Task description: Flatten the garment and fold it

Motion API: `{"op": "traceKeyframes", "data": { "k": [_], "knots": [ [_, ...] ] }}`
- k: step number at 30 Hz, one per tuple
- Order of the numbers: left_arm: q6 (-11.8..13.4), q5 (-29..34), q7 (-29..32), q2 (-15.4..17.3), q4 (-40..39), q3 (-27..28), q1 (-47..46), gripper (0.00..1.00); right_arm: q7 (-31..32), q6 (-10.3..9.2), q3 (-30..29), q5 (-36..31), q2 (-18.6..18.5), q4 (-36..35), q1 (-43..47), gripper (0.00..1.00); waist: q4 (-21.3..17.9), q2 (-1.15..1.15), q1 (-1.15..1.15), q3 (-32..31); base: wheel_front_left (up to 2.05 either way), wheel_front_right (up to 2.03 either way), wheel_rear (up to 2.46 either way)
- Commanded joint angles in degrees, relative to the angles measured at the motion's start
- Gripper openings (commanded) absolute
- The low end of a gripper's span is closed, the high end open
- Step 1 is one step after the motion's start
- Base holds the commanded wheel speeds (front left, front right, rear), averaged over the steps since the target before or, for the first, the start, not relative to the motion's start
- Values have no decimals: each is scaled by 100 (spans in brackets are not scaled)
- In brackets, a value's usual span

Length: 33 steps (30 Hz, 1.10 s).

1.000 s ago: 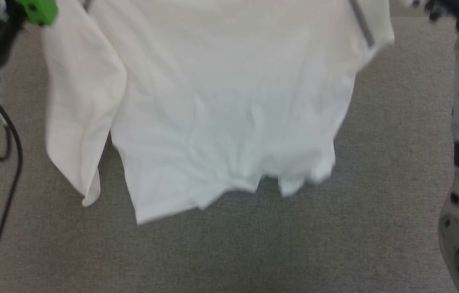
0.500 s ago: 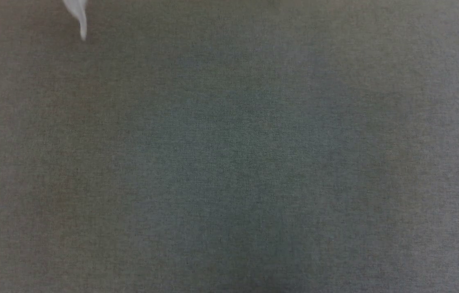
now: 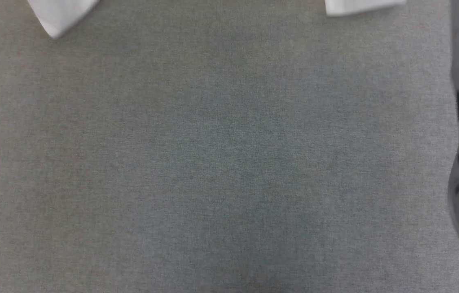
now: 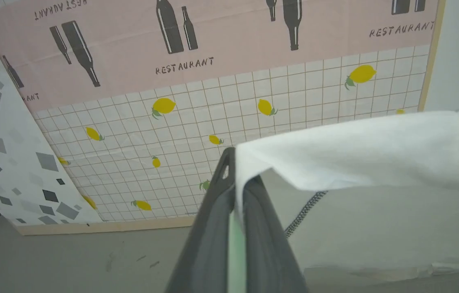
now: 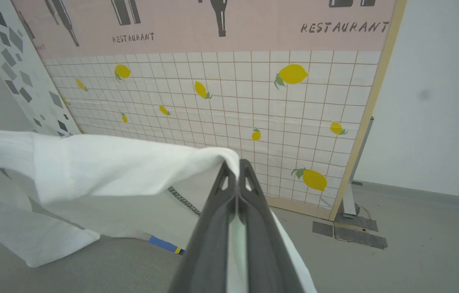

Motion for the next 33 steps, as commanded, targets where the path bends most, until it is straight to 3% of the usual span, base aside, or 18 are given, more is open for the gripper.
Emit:
{"op": "traceKeyframes", "data": {
  "k": [1, 8, 11, 21, 33],
  "knots": [
    [-53, -43, 30, 34, -2, -53, 246, 0, -63, -10, 95, 195, -63, -168, 319, 0, 20, 0, -1, -131, 0, 0, 0],
    [-160, -665, 47, 40, -692, -9, 1901, 0, -50, -10, 396, 1235, -427, -1500, 2459, 0, 51, 0, -1, -780, 0, 0, 0],
    [-48, -972, 210, 8, -1353, 23, 3064, 0, 113, -10, 412, 1477, -595, -2211, 3718, 0, 58, 0, -1, -1099, 0, 0, 0],
    [999, -1908, 1147, 46, -3432, 229, 6427, 0, 1148, -10, -228, 1666, -534, -3590, 6820, 0, 57, 0, -1, -1781, 0, 0, 0],
    [2047, -2324, 2889, 557, -4271, -101, 8455, 0, 2607, -10, -59, 1191, -781, -4097, 8670, 0, 77, 0, -1, -2364, 0, 0, 0]
  ]
}}
